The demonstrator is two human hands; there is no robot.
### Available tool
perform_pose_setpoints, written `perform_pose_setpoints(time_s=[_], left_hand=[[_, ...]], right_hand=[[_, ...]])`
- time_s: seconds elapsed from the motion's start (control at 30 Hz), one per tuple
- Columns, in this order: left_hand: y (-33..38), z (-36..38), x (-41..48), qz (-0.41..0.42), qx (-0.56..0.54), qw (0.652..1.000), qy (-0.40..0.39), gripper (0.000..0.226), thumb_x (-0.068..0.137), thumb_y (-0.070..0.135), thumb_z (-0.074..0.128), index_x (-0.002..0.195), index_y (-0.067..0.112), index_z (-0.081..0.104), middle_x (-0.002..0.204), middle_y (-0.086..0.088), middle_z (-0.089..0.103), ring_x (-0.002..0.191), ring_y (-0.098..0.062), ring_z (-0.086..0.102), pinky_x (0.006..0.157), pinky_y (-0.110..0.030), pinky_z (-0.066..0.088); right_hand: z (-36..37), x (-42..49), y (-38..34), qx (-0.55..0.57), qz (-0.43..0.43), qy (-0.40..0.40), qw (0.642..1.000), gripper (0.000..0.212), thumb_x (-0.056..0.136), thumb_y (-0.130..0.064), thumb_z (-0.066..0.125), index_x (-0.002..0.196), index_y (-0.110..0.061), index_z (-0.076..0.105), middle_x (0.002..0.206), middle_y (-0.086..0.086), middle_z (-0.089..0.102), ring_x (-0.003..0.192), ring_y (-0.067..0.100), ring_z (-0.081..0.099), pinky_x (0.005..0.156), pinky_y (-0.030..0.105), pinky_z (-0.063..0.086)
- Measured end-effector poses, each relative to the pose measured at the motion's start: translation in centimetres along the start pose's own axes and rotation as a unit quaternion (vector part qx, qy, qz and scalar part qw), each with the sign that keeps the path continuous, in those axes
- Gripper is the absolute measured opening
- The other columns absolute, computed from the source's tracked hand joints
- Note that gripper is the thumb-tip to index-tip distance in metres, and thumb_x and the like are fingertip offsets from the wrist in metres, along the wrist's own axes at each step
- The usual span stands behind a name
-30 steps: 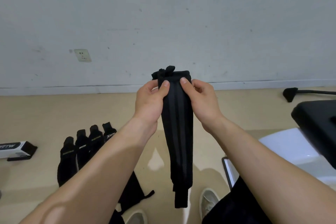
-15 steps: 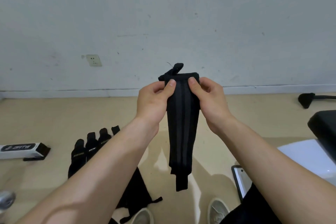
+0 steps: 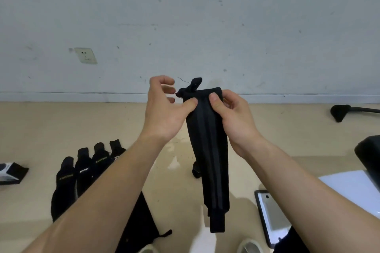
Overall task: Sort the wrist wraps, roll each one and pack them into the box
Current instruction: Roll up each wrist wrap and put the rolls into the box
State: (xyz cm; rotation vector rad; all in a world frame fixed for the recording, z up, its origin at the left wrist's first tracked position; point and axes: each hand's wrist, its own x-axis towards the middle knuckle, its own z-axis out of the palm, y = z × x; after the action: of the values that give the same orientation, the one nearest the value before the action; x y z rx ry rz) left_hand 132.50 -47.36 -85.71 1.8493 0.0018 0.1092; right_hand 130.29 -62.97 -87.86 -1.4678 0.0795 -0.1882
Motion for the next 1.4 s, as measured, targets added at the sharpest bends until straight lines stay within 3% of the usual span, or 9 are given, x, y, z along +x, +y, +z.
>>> perform_pose_setpoints(time_s=[0.07, 0.17, 0.53, 0.67, 0.8, 0.87, 0.97, 1.13, 1.4], left_hand=[[-0.1, -0.1, 1.0, 0.031, -0.019, 0.997, -0.073, 0.041, 0.091, 0.035, 0.077, 0.126, 0.041, 0.057, 0.122, 0.013, 0.060, 0.108, -0.004, 0.062, 0.089, -0.022, 0.049], [-0.9, 0.2, 2.3, 0.008, -0.049, 0.990, -0.132, 0.011, 0.099, 0.031, 0.070, 0.107, 0.025, 0.074, 0.102, 0.005, 0.073, 0.098, -0.011, 0.071, 0.099, -0.039, 0.057], [-0.8, -0.1, 3.0, -0.232, -0.116, 0.963, -0.067, 0.020, 0.088, 0.033, 0.067, 0.074, 0.020, 0.064, 0.073, 0.006, 0.068, 0.074, -0.015, 0.067, 0.071, -0.029, 0.048], [-1.6, -1.5, 2.8, -0.095, 0.067, 0.992, -0.051, 0.003, 0.089, 0.023, 0.067, 0.090, 0.022, 0.065, 0.090, 0.009, 0.068, 0.084, -0.014, 0.061, 0.075, -0.028, 0.045], [-1.1, -3.2, 2.0, 0.094, 0.031, 0.992, -0.074, 0.051, 0.085, -0.012, 0.046, 0.104, 0.031, 0.067, 0.118, 0.014, 0.071, 0.117, -0.002, 0.063, 0.090, -0.018, 0.049], [-0.7, -3.9, 1.6, 0.093, -0.051, 0.984, -0.143, 0.035, 0.091, -0.002, 0.049, 0.106, 0.022, 0.071, 0.113, 0.006, 0.075, 0.110, -0.004, 0.068, 0.085, -0.014, 0.051], [-1.5, -4.2, 1.3, 0.080, 0.005, 0.979, -0.186, 0.009, 0.097, 0.030, 0.066, 0.101, 0.026, 0.073, 0.089, 0.007, 0.074, 0.079, -0.015, 0.066, 0.069, -0.027, 0.051], [-2.2, -5.0, 1.7, 0.044, -0.035, 0.990, -0.132, 0.006, 0.093, 0.012, 0.075, 0.095, 0.013, 0.070, 0.073, 0.002, 0.070, 0.063, -0.016, 0.068, 0.058, -0.025, 0.056], [-2.6, -4.6, 2.0, -0.060, -0.162, 0.981, -0.093, 0.016, 0.089, 0.001, 0.076, 0.096, 0.014, 0.073, 0.078, -0.001, 0.069, 0.064, -0.020, 0.065, 0.058, -0.026, 0.052]], right_hand=[[-0.3, 0.6, 0.3, -0.002, 0.007, -0.015, 1.000, 0.018, 0.102, -0.021, 0.061, 0.107, -0.008, 0.072, 0.103, 0.015, 0.076, 0.093, 0.024, 0.074, 0.082, 0.036, 0.059], [-1.0, 1.1, 1.0, -0.012, 0.020, -0.033, 0.999, 0.018, 0.102, -0.021, 0.061, 0.108, -0.009, 0.073, 0.103, 0.012, 0.077, 0.096, 0.026, 0.074, 0.081, 0.034, 0.060], [-1.5, 2.1, 2.2, -0.023, 0.034, 0.029, 0.999, 0.023, 0.103, -0.027, 0.060, 0.106, -0.006, 0.070, 0.101, 0.017, 0.072, 0.085, 0.017, 0.067, 0.076, 0.031, 0.054], [-0.7, 1.9, 1.8, -0.004, 0.025, -0.014, 1.000, 0.022, 0.103, -0.022, 0.058, 0.108, -0.003, 0.069, 0.094, 0.008, 0.074, 0.084, 0.017, 0.070, 0.072, 0.025, 0.056], [0.2, 1.5, 1.7, -0.006, 0.028, -0.052, 0.998, 0.021, 0.104, -0.021, 0.058, 0.111, -0.005, 0.070, 0.103, 0.013, 0.076, 0.090, 0.022, 0.073, 0.077, 0.028, 0.059], [0.9, 1.1, 1.7, -0.016, 0.027, -0.066, 0.997, 0.021, 0.103, -0.021, 0.059, 0.112, -0.007, 0.071, 0.104, 0.015, 0.077, 0.092, 0.024, 0.074, 0.079, 0.030, 0.060], [1.7, 0.7, 1.8, -0.021, 0.016, -0.073, 0.997, 0.020, 0.103, -0.020, 0.059, 0.112, -0.007, 0.073, 0.102, 0.014, 0.077, 0.096, 0.028, 0.075, 0.084, 0.035, 0.060], [1.7, 0.7, 1.8, -0.014, 0.019, -0.032, 0.999, 0.021, 0.102, -0.026, 0.062, 0.108, -0.008, 0.073, 0.102, 0.011, 0.078, 0.100, 0.029, 0.074, 0.090, 0.042, 0.058], [1.7, 1.0, 2.0, -0.013, 0.040, -0.045, 0.998, 0.016, 0.103, -0.023, 0.060, 0.110, -0.011, 0.067, 0.097, 0.013, 0.077, 0.087, 0.025, 0.074, 0.074, 0.033, 0.058]])
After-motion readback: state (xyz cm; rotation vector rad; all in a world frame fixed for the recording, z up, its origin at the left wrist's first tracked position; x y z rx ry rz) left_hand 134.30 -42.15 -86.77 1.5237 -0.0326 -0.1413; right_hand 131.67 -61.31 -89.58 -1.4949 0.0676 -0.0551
